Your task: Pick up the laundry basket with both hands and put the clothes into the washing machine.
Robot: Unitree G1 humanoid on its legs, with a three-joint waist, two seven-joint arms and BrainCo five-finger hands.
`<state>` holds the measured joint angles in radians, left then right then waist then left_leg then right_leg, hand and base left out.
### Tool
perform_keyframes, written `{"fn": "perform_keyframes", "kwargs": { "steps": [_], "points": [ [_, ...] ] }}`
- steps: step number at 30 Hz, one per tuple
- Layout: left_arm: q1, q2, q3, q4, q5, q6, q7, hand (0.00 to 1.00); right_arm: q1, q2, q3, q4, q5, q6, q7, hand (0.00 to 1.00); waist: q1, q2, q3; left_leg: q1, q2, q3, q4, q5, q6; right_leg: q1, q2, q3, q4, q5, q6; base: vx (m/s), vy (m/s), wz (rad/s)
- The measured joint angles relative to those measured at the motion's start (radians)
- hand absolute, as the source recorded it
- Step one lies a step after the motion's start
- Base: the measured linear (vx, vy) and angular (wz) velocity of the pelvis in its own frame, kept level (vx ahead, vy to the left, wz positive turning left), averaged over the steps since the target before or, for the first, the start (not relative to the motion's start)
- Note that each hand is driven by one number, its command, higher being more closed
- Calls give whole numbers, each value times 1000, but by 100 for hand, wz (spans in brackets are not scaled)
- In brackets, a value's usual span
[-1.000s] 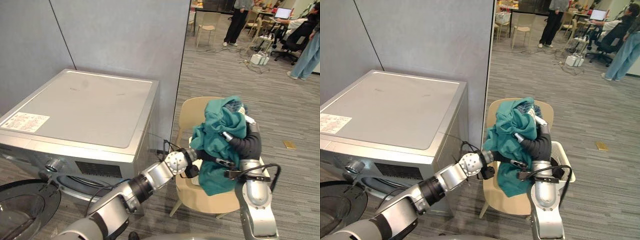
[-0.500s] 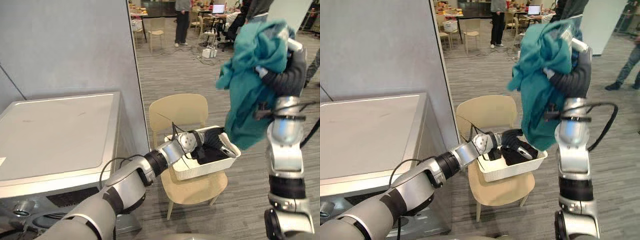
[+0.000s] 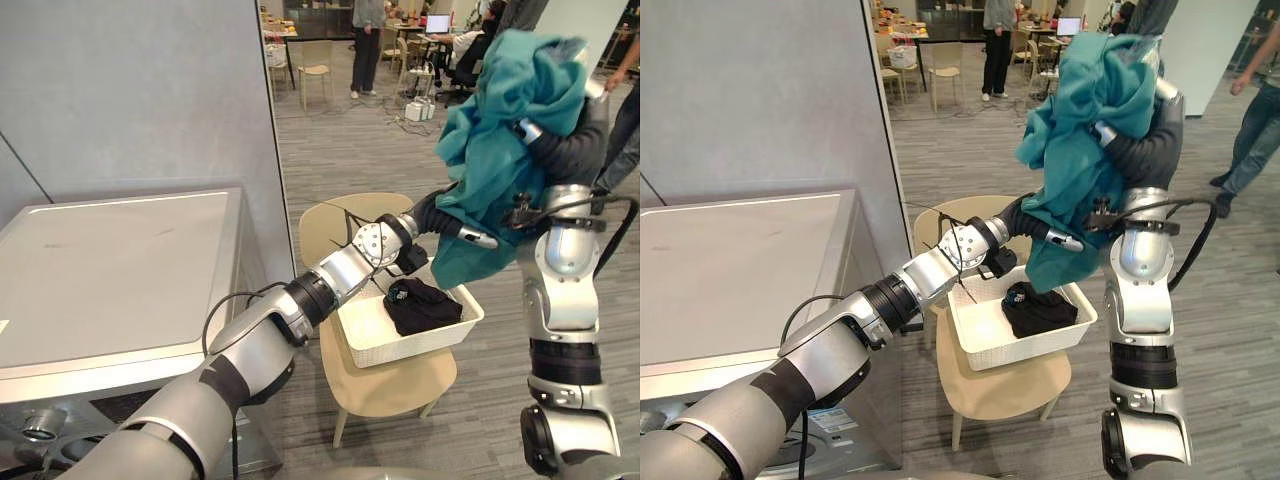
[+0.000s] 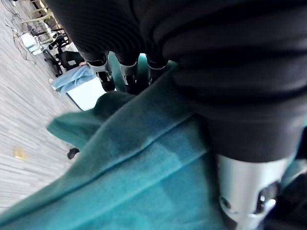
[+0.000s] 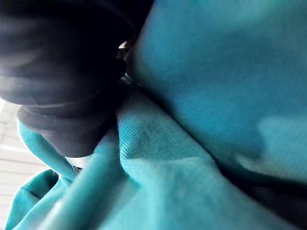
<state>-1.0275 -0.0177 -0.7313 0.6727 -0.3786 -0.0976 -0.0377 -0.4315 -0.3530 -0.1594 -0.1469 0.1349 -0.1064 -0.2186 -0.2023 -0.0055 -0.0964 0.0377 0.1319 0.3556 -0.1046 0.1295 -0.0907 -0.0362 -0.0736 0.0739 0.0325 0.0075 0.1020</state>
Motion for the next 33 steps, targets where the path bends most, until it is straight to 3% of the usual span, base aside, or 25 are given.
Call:
{"fn": "perform_keyframes", "kwargs": {
  "steps": [10,15,16,26,30,31,33],
  "points": [
    [77,1,1,0,-261,13,-17,0,111,44,0,0,-50,7,3,100,-1,-16,-5,2,2,-26,0,-4,-5,14,0,-20,-1,-7,-6,-10,-6,5],
    [119,-2,2,-59,-314,12,-1,0,120,83,5,0,-43,-2,4,100,-1,-18,-4,0,3,-26,0,-4,-5,13,2,-21,-2,-5,-1,0,0,0],
    [120,-2,2,-60,-314,12,-1,100,121,86,7,0,-42,-3,4,100,-1,-19,-4,0,3,-26,0,-4,-5,13,2,-21,-2,-5,-1,0,0,0],
    [148,-13,64,-85,-309,3,31,100,124,118,48,0,-28,-6,0,100,-1,-22,-3,-3,6,-23,0,-3,-4,12,5,-20,-11,-5,-1,0,0,0],
    [149,-15,69,-100,-252,-3,52,100,124,131,56,0,-27,-7,-5,100,0,-23,-2,-10,6,-21,0,-6,-7,4,5,-19,-11,-5,-2,0,0,0],
    [150,-15,69,-104,-235,-4,59,100,124,134,59,0,-27,-7,-12,0,0,-23,-2,-12,6,-21,0,-5,-7,1,5,-19,-11,-4,-2,0,0,0],
    [150,-21,69,-105,-209,-7,63,100,123,137,59,0,-25,-7,-21,0,-1,-25,-1,-15,6,-20,0,-4,-5,-2,5,-19,-11,-4,-3,0,0,0]
  ]
}}
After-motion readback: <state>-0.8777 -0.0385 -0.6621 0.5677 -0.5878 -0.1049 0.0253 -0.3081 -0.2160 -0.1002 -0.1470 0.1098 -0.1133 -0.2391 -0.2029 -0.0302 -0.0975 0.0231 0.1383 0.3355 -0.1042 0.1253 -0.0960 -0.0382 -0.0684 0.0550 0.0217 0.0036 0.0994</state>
